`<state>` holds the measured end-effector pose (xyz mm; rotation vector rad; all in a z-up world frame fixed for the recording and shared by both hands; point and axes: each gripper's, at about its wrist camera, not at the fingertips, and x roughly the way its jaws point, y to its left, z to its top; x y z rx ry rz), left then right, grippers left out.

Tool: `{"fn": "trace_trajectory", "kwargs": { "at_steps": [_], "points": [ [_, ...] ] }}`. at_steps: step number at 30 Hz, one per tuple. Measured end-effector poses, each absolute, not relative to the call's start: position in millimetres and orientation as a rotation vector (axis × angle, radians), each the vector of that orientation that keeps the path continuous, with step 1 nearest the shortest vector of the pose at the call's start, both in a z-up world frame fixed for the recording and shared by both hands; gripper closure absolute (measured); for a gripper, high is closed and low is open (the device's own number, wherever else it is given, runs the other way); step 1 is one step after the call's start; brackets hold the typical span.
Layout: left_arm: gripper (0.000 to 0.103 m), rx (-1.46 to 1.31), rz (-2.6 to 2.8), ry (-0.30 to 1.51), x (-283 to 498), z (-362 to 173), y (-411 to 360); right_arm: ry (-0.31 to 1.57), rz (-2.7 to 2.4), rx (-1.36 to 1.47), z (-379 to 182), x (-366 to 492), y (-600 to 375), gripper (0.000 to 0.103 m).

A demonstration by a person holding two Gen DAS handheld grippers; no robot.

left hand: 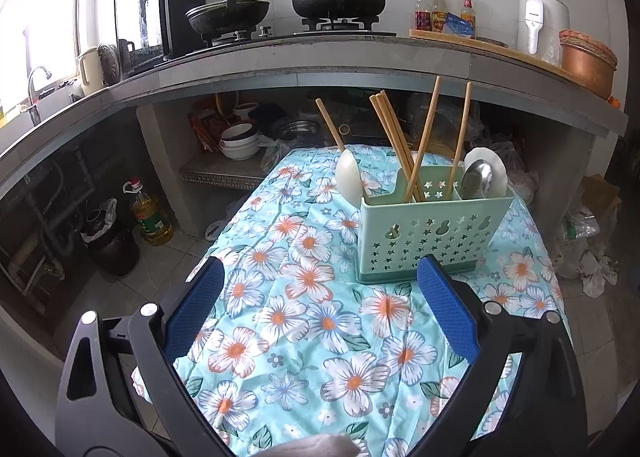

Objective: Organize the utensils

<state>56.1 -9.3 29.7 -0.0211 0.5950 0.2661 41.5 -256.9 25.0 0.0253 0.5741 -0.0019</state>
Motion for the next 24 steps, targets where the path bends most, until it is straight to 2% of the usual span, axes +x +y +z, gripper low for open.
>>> {"fn": "trace_trajectory", "kwargs": {
  "at_steps": [24],
  "points": [
    [0.010,-0.019,0.263,0.598,54.7,30.3,-11.9,0.575,0.002,0.025,25.7,41.9,-254.8,0.015]
  ]
}}
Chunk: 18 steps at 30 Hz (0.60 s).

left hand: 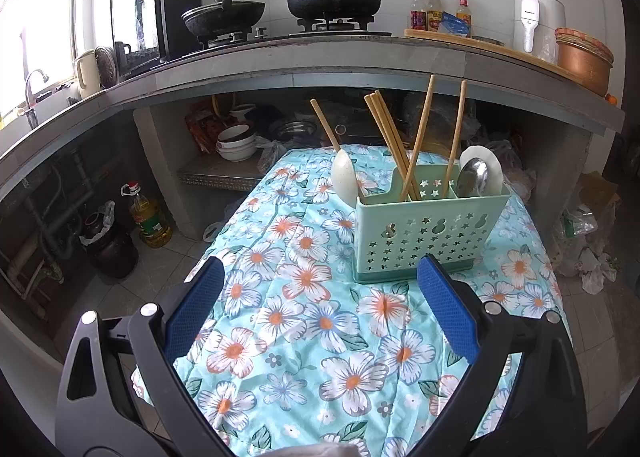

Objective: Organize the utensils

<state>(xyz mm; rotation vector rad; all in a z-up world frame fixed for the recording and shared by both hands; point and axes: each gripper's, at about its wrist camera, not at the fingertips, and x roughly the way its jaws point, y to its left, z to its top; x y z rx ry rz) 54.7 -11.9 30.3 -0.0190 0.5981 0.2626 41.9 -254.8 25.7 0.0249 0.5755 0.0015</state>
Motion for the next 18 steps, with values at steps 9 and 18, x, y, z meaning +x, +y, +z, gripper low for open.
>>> {"fn": "trace_trajectory", "kwargs": {
  "at_steps": [9,18],
  "points": [
    [0.010,-0.017,0.260,0.596,54.8,31.3,-13.0,0.574,0.001,0.025,25.7,41.4,-254.6,0.015],
    [0.010,-0.016,0.260,0.596,54.7,31.1,-12.8,0.576,0.003,0.024,26.0,41.6,-253.2,0.015]
  ]
}}
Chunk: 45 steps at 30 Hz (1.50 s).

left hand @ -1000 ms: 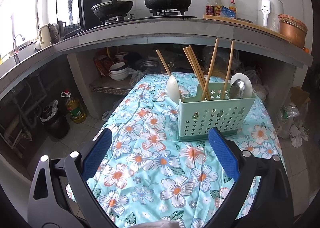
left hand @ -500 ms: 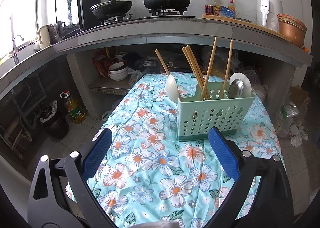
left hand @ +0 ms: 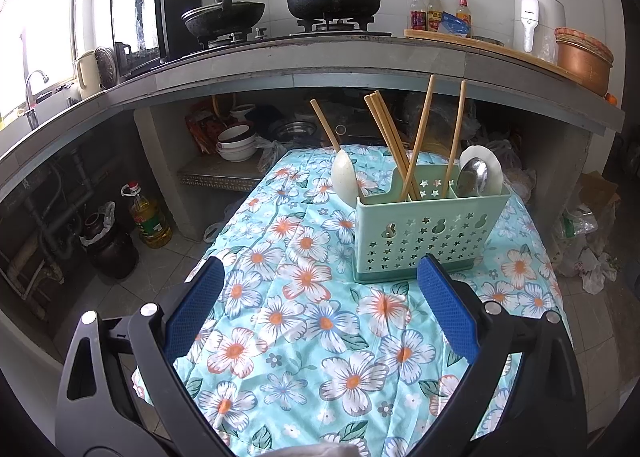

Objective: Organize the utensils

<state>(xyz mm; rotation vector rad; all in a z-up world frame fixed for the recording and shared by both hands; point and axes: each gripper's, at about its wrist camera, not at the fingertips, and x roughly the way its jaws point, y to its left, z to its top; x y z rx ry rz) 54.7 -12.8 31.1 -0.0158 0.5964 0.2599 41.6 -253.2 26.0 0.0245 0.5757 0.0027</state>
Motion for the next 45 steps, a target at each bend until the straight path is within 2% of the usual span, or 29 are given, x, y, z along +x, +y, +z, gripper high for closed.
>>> {"fn": "trace_trajectory", "kwargs": {
  "at_steps": [45],
  "points": [
    [0.010,-0.010,0.257,0.592,55.7,32.0,-10.5,0.573,0.009,0.019,28.9,44.1,-245.6,0.015]
  ]
}}
